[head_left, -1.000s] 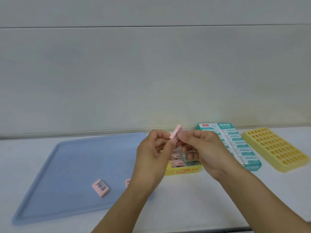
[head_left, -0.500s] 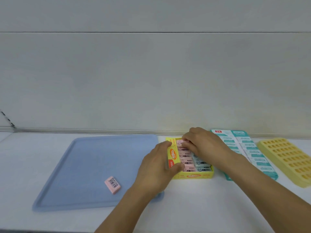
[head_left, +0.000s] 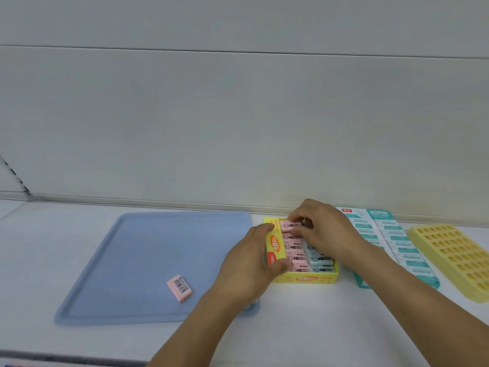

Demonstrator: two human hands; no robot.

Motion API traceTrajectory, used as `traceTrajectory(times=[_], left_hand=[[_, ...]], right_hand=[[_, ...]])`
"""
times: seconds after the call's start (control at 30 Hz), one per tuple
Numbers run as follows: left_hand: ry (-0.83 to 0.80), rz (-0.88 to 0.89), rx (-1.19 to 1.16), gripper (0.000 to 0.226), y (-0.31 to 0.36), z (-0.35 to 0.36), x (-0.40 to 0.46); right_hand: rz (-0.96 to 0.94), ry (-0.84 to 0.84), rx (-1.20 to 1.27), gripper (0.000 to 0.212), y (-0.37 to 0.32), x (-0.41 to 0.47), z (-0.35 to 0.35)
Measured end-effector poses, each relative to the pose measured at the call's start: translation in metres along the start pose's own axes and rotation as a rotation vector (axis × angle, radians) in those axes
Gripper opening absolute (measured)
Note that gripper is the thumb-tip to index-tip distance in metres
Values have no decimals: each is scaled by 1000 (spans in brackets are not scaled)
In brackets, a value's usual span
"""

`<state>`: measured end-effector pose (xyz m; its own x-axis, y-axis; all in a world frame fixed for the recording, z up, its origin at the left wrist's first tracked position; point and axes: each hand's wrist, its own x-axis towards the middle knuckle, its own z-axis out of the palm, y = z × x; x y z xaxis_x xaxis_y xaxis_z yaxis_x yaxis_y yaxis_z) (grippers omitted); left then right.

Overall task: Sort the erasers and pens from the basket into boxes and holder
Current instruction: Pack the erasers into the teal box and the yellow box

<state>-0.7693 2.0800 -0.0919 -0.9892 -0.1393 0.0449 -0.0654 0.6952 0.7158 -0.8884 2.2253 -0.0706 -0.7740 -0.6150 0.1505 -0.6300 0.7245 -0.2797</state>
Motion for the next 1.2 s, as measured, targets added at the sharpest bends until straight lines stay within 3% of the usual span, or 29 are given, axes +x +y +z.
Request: traceTrajectory(times=[0.13,0.3,0.57,0.8,1.03,1.1,1.2], left_hand=[[7,7,-8,74,0,0,0],[0,-2,-8,75,1,0,0],[-4,-16,16,75,2,-1,1],[-15,-33,18,75,3,-1,2],[-6,-27,24,75,1,0,3],[-5,-23,34,75,3,1,3],[-48,-31,-19,72,2,-3,2]], right_hand=[[-1,25,7,18,1,-2,0],[-90,-38,-164,22,-2,2,-1],[-53,-1,-12,17,4,3,-6],[10,-69,-182,17,-7,12,-5],[107,-32,123,7,3,9,-1],[96,6,129,2,3,7,0],[70,-1,27,13,-1,7,2]])
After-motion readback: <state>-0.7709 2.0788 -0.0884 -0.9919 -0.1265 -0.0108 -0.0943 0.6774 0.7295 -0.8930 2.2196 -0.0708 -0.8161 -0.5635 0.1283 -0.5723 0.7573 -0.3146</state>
